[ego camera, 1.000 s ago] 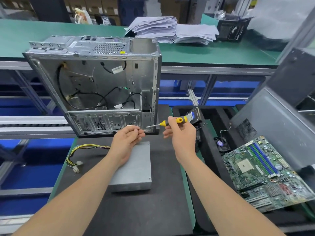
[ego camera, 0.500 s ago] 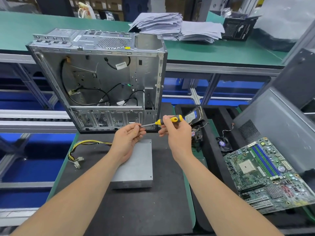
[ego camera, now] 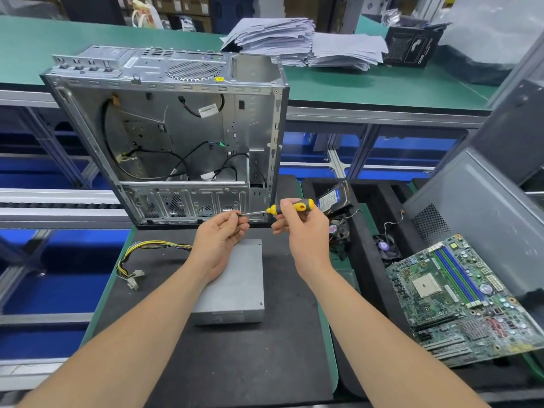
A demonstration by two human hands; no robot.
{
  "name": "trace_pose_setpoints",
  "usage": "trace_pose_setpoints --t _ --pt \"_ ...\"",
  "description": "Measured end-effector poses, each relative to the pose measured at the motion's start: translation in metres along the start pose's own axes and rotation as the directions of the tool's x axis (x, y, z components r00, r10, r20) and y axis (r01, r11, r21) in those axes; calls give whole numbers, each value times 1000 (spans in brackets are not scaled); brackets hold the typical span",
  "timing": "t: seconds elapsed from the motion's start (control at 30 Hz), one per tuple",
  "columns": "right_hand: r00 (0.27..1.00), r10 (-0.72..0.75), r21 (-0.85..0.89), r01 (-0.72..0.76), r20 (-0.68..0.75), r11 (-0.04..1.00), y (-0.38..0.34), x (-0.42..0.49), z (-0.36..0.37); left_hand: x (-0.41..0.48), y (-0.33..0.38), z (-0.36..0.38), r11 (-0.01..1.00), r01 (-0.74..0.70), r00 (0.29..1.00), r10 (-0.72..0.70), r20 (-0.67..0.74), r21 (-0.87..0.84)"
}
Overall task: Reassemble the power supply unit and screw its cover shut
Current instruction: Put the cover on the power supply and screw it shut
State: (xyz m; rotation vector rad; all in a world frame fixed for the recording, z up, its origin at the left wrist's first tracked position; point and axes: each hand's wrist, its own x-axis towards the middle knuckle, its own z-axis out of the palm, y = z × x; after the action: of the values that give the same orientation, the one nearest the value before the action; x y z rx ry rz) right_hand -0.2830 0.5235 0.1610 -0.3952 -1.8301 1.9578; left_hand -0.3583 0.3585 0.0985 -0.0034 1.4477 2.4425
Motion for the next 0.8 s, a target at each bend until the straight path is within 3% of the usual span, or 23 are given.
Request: trace_pose_setpoints --t 0.33,0.5,0.57,0.63,0.8 --pt "1000 -1 41 1 13 999 0 -3 2 -1 1 -2 1000 -1 1000 1 22 -11" --pt "1000 -16 25 16 -14 1000 -10 1 0 -4 2 1 980 -67 995 53 80 188" --pt "999 -42 -1 42 -11 999 -17 6 -5 -4 5 3 886 -167 984 120 133 433" --pt "997 -78 -75 78 9 994 -23 10 -10 -4 9 5 714 -254 967 179 181 652" --pt "983 -153 -262 174 101 949 -30 14 -10 -6 16 10 459 -362 929 244 277 811"
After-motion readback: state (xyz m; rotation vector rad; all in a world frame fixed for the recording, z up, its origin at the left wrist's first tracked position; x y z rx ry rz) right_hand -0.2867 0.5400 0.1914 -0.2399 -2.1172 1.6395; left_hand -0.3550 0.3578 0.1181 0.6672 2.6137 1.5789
